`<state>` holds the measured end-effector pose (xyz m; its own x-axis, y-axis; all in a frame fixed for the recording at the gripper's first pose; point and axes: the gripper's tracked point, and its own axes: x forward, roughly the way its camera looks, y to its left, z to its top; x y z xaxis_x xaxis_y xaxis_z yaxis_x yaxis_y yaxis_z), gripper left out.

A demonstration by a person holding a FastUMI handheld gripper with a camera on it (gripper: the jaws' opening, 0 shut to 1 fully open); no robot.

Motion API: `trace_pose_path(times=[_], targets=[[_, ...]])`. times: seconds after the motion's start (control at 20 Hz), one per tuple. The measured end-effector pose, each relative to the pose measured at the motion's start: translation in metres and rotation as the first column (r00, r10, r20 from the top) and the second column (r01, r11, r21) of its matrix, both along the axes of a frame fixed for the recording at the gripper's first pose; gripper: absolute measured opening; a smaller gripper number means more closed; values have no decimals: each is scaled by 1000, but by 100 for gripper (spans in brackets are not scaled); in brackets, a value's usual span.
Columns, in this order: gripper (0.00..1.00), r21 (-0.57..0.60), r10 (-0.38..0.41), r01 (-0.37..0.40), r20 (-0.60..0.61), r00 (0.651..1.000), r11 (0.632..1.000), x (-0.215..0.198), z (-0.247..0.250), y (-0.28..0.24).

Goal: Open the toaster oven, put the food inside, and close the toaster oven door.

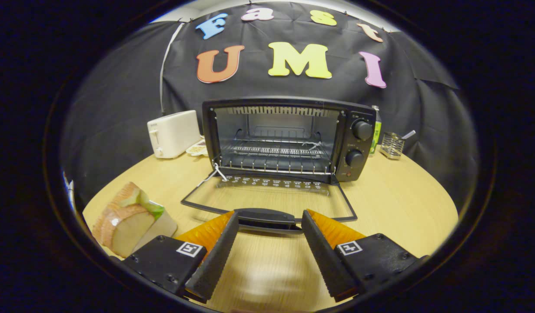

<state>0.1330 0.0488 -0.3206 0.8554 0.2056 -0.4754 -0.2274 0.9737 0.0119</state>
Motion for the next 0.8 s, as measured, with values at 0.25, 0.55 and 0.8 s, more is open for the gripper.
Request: trace_pose_path(times=[0.25, 0.55, 0.8], targets=[[97, 115, 196, -190, -46, 980, 975, -28, 45, 19], [94, 418, 401, -277, -246, 882, 865, -55, 78, 58], [88, 521, 512, -266, -411, 754, 811, -74, 84, 87]])
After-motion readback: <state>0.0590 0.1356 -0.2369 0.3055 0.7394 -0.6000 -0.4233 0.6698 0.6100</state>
